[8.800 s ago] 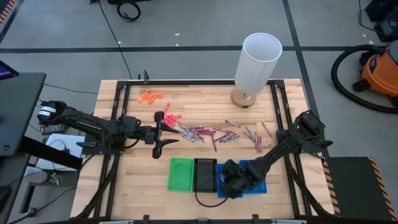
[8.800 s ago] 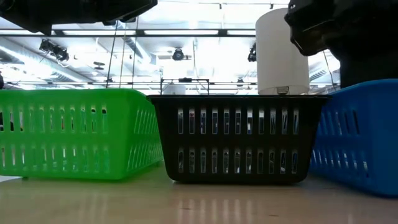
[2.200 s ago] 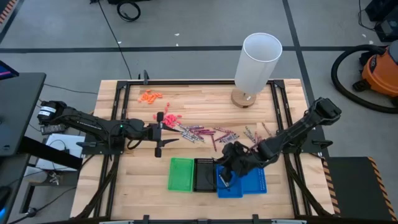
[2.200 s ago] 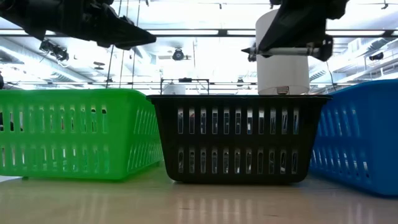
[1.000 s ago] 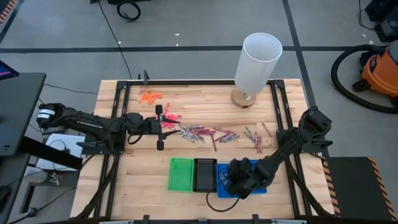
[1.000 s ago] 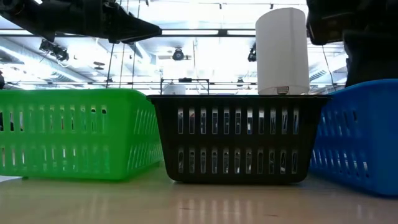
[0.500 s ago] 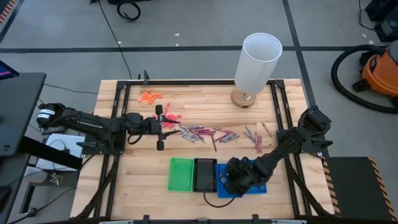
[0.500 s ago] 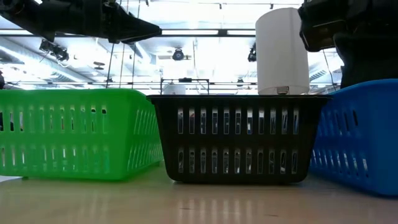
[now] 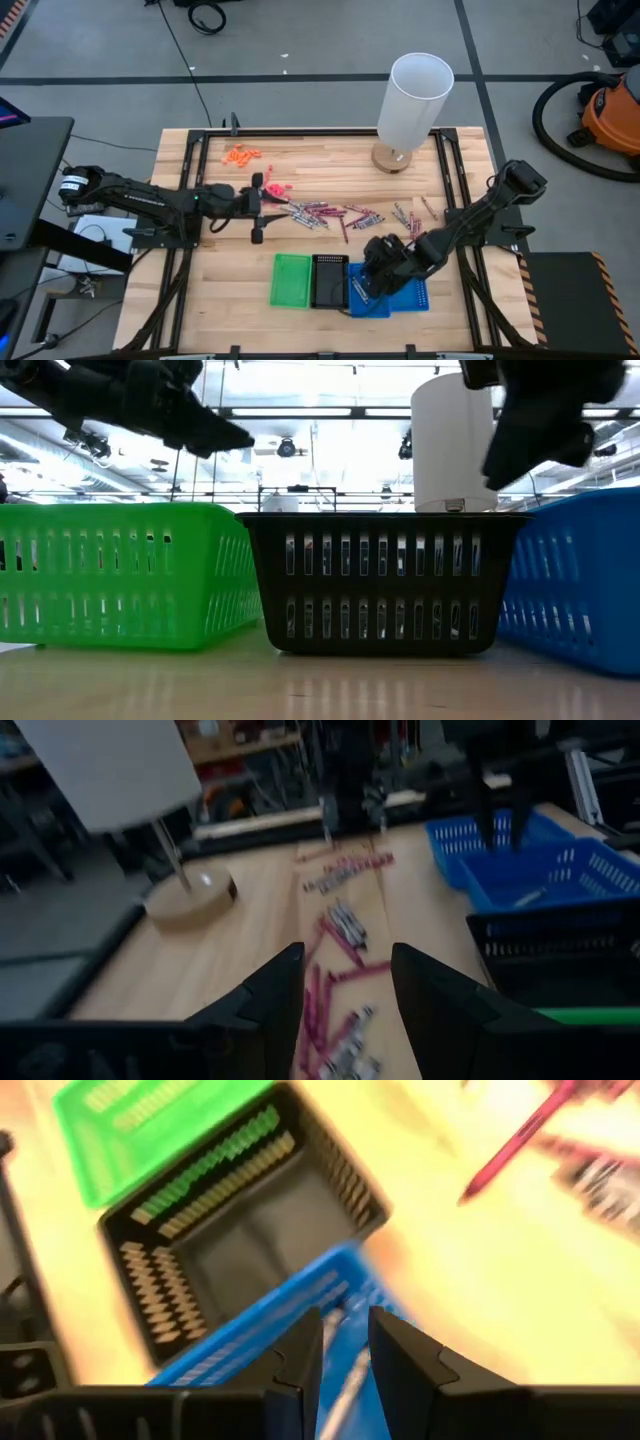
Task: Sort crayons
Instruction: Put the black crayon into the left blue bin
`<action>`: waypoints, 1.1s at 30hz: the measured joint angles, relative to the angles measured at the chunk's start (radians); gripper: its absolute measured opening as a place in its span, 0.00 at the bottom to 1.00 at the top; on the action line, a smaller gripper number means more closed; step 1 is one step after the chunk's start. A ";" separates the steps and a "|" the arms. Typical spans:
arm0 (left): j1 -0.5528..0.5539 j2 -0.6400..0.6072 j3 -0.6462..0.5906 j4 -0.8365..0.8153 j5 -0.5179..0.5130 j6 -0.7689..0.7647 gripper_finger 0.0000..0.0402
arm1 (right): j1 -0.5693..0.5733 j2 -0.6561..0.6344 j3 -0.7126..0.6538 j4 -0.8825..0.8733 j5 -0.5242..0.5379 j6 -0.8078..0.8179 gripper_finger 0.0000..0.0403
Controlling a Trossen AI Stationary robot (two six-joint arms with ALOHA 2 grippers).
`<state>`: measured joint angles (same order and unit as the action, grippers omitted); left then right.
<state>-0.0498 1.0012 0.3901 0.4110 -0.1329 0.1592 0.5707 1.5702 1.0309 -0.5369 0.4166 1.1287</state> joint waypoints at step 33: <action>0.000 0.000 0.000 -0.416 -0.001 -0.405 0.40 | -0.429 -0.002 0.000 0.043 -0.108 -0.737 0.23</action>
<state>-0.0502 1.0012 0.3901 -0.0050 -0.1335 -0.2456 0.1415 1.5681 1.0309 -0.4940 0.3082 0.3917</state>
